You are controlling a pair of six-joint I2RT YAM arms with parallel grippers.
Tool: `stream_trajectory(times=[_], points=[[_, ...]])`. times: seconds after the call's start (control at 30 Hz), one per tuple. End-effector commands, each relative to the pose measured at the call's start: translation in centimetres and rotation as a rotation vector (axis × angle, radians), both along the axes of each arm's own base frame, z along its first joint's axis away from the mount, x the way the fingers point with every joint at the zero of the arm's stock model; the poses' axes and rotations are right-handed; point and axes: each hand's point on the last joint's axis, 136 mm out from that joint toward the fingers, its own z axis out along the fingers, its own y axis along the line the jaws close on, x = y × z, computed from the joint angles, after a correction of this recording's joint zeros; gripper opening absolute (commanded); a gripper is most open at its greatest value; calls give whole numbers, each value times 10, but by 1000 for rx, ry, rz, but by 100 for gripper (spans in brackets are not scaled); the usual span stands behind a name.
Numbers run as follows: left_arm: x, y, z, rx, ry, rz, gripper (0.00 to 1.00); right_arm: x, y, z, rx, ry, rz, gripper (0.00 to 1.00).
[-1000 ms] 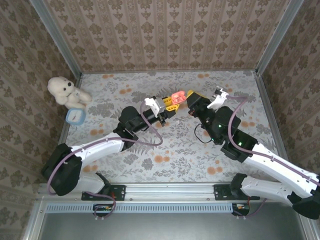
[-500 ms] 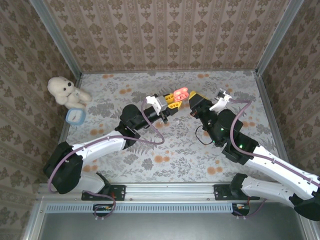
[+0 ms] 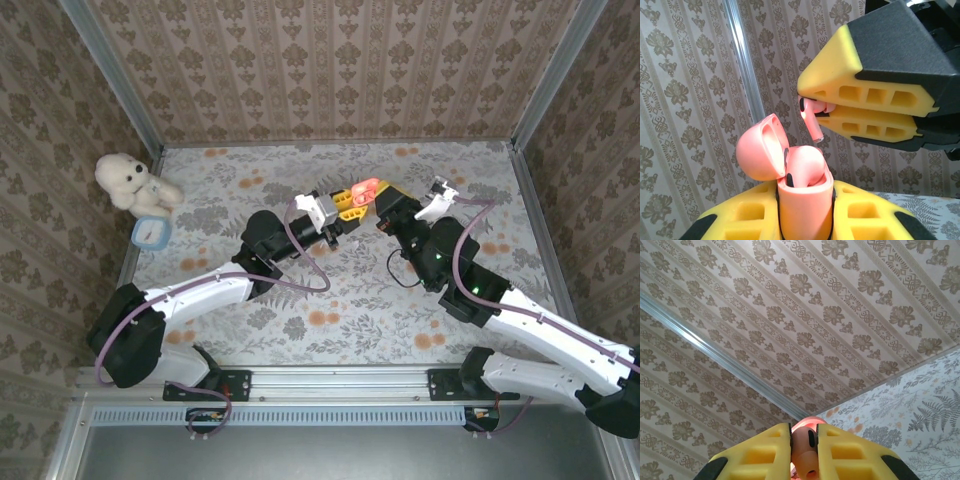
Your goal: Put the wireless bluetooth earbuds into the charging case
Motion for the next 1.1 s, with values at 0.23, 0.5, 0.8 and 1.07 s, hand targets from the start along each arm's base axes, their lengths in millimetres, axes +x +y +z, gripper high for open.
stream_trajectory(times=[0.23,0.5,0.8,1.07], points=[[-18,5,37,-74,-90,-28,0,7,-10,3,36,0,-54,15],[-18,9,39,-79,-100,-14,0,10,-14,-5,32,17,-71,14],[-20,12,42,-82,-109,-6,0,12,-14,-14,12,38,-72,12],[-19,12,42,-82,-110,0,0,14,9,-14,-75,42,17,11]])
